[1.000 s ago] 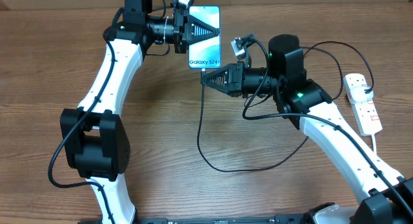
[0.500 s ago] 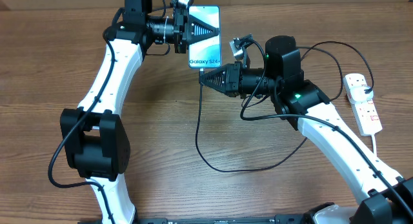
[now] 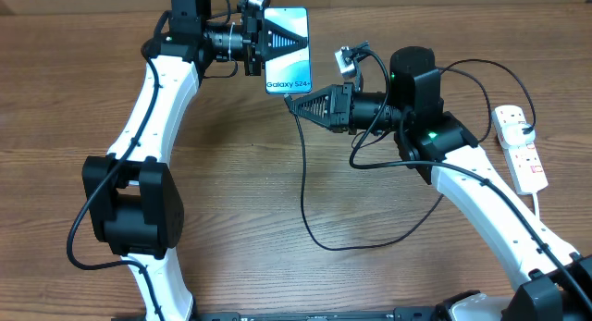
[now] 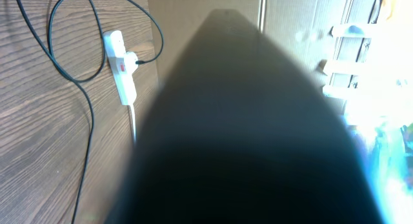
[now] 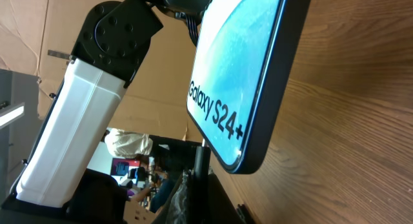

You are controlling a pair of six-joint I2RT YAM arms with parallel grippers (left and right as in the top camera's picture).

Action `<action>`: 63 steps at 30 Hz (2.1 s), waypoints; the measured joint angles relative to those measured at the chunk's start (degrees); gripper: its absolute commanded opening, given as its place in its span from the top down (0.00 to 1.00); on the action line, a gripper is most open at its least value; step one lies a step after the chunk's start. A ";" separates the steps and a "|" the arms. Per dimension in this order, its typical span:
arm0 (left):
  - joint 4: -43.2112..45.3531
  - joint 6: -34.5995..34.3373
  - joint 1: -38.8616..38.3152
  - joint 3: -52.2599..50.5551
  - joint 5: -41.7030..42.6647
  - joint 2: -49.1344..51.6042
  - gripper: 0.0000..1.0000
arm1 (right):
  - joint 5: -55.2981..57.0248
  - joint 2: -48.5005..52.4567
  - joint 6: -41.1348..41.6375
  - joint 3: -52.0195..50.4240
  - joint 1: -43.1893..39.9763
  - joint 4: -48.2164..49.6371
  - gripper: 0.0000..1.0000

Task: Plug charger to phone and switch on socket

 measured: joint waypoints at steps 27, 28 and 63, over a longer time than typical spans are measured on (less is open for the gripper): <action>-0.66 3.15 6.25 0.00 2.97 0.00 0.96 | 36.35 0.11 -25.18 0.11 -4.85 -51.60 0.96; -0.63 3.37 6.10 0.00 2.99 0.00 0.96 | 40.17 0.11 -25.55 0.11 -4.87 -52.74 0.96; -1.05 5.70 3.72 0.00 3.39 0.00 0.96 | 55.82 9.42 -27.02 -16.02 -4.63 -35.50 0.68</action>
